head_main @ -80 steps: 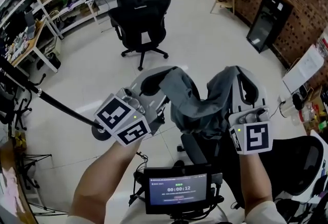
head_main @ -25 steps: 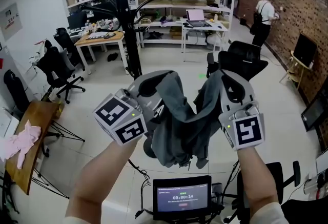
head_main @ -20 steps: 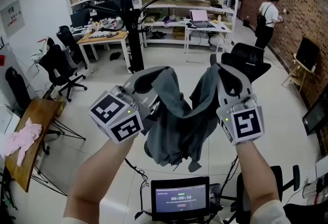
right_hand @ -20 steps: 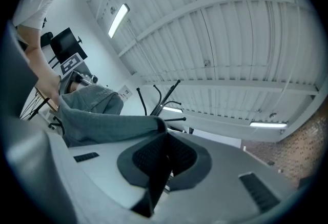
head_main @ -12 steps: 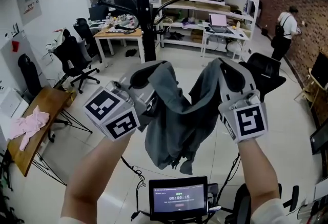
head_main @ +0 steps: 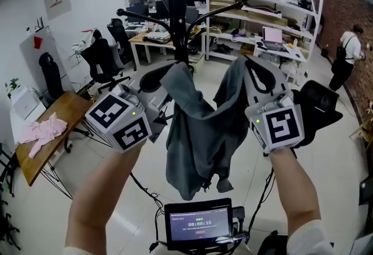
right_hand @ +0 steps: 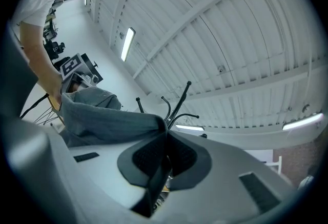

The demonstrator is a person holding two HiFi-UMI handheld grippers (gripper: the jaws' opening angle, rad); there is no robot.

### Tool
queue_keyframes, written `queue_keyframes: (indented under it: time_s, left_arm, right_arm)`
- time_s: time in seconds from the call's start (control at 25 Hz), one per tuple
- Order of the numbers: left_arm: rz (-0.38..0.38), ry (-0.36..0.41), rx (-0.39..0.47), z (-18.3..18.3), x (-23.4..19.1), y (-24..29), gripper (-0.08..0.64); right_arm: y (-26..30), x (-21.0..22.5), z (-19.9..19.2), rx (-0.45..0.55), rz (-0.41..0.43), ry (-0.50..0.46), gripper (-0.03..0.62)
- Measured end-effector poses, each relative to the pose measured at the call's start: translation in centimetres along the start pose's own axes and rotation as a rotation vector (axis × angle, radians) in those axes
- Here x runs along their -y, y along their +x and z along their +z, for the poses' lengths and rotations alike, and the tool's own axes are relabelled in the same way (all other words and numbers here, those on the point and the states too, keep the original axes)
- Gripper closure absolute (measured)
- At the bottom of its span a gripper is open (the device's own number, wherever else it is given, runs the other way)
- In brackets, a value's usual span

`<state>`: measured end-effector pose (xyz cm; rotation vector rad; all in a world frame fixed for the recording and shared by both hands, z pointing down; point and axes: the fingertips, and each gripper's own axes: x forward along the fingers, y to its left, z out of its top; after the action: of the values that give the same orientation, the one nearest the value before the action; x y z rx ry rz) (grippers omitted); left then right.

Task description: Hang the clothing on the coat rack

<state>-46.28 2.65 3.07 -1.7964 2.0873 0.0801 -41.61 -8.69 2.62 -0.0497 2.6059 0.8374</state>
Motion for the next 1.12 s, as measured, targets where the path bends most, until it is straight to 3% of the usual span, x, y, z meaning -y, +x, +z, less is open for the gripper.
queue_keyframes:
  time_s: [0.52, 0.76, 0.96, 1.12]
  left_arm:
    - [0.145, 0.11, -0.073, 2.1, -7.2, 3.5, 0.552]
    - [0.242, 0.119, -0.094, 3.5, -11.2, 5.7, 0.552]
    - [0.35, 0.172, -0.169, 3.4, -14.6, 6.3, 0.552]
    - [0.424, 0.208, -0.229, 3.3, -17.0, 6.6, 0.552]
  right_arm:
    - [8.0, 4.2, -1.1, 0.072, 0.023, 0.016, 0.586]
    - [11.6, 6.4, -2.1, 0.023, 0.028, -0.029, 0.586]
    - [13.9, 8.1, -4.7, -0.048, 0.028, -0.08, 0.586]
    - [14.6, 9.6, -8.0, -0.103, 0.015, -0.054, 0.586]
